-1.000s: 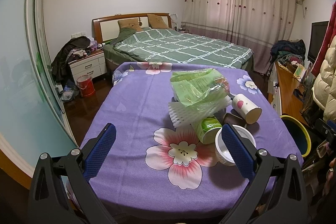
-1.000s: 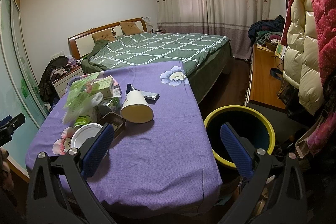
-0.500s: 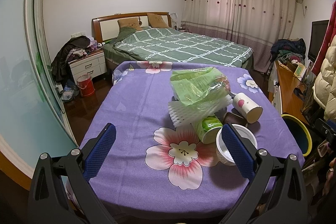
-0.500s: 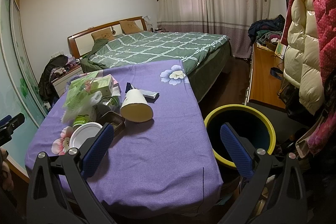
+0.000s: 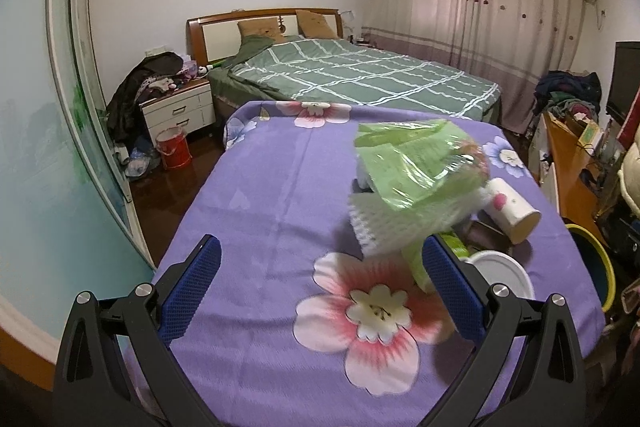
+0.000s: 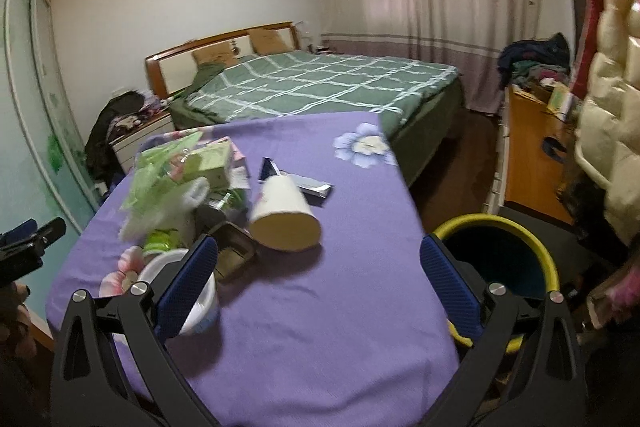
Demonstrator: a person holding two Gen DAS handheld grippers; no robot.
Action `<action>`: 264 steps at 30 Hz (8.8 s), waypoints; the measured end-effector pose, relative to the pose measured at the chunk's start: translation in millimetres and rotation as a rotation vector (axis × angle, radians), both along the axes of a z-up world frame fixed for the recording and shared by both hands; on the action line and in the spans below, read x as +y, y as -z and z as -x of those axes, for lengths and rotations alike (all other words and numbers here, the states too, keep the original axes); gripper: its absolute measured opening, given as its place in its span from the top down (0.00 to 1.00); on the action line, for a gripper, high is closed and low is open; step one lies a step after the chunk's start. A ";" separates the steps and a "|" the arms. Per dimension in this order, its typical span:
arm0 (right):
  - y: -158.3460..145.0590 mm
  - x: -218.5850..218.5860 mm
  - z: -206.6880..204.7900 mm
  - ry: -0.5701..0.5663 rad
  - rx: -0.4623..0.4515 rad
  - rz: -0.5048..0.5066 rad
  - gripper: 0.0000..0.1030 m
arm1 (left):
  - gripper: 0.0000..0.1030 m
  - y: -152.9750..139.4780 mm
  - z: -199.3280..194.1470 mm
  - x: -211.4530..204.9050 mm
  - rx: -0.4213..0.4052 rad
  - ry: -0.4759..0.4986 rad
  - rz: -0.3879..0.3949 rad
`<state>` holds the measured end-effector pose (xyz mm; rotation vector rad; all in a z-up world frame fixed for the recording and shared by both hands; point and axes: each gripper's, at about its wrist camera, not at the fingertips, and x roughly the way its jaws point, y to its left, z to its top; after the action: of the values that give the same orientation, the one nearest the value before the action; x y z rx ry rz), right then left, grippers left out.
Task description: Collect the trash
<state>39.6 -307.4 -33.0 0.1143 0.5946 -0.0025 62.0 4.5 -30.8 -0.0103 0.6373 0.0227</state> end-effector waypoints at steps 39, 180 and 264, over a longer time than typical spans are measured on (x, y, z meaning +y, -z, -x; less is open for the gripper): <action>-3.5 111.9 -150.6 -0.280 0.146 -0.099 1.00 | 0.04 10.8 -77.4 32.5 0.017 -0.034 -0.016; 87.1 -232.0 11.9 0.477 0.204 -0.139 0.79 | 0.21 49.9 -6.0 -222.6 0.175 0.565 -0.084; 39.8 153.5 -127.5 -0.235 0.241 -0.169 0.70 | 0.05 32.5 -53.8 66.3 0.035 -0.083 -0.009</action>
<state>167.1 -153.9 -72.8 0.2092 0.8466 0.2653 115.8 70.9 -63.3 -0.0274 0.6717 0.1059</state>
